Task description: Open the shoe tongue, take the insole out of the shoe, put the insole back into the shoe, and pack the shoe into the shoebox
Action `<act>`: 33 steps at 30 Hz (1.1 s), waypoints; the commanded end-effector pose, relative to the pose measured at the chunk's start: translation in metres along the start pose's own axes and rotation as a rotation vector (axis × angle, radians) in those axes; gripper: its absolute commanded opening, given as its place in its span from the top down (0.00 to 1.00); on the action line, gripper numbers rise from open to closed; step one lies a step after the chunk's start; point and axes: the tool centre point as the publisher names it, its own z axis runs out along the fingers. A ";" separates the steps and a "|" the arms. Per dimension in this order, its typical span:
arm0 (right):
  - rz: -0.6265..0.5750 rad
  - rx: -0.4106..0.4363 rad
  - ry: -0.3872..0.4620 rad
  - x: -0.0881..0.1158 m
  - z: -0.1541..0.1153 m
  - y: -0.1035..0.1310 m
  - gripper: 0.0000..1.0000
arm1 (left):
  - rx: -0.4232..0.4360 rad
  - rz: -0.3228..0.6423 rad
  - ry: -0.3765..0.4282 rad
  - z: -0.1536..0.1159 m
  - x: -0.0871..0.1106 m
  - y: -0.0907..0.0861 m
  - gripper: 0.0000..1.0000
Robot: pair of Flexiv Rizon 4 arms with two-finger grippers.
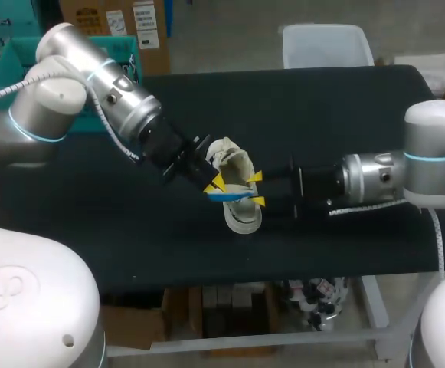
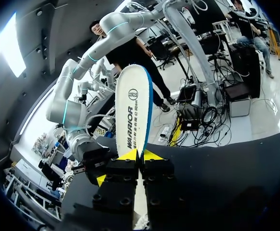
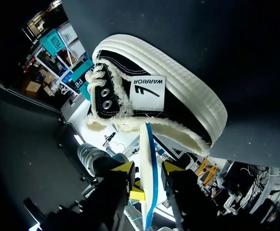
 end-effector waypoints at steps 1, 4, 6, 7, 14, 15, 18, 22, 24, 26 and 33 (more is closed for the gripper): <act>0.004 0.011 -0.003 -0.001 0.003 0.004 0.72 | 0.001 -0.005 -0.015 0.001 0.001 0.005 1.00; 0.007 0.018 -0.010 -0.001 0.005 0.005 0.80 | 0.000 -0.013 -0.030 -0.001 0.000 0.009 1.00; 0.009 0.022 -0.013 -0.001 0.006 0.005 0.82 | 0.000 -0.020 -0.041 -0.002 0.000 0.011 1.00; 0.009 0.023 -0.013 -0.001 0.006 0.005 0.85 | -0.001 -0.022 -0.044 -0.003 -0.001 0.012 1.00; 0.010 0.030 -0.017 -0.001 0.007 0.006 1.00 | 0.004 -0.034 -0.054 -0.004 -0.003 0.015 1.00; 0.010 0.030 -0.017 -0.001 0.007 0.005 1.00 | 0.004 -0.035 -0.053 -0.004 -0.003 0.016 1.00; 0.011 0.033 -0.017 -0.004 0.006 0.005 1.00 | 0.004 -0.039 -0.049 -0.005 -0.004 0.017 1.00; 0.011 0.033 -0.015 -0.004 0.005 0.003 1.00 | 0.007 -0.049 -0.047 -0.005 -0.005 0.018 0.27; 0.011 0.034 -0.015 -0.005 0.004 0.003 1.00 | 0.011 -0.054 -0.051 -0.007 -0.005 0.018 0.00; 0.009 0.037 -0.013 -0.005 0.003 0.002 1.00 | 0.013 -0.058 -0.054 -0.011 -0.004 0.017 0.00; 0.010 0.048 -0.013 -0.006 -0.002 0.000 1.00 | 0.002 -0.070 -0.025 -0.033 0.001 0.018 0.00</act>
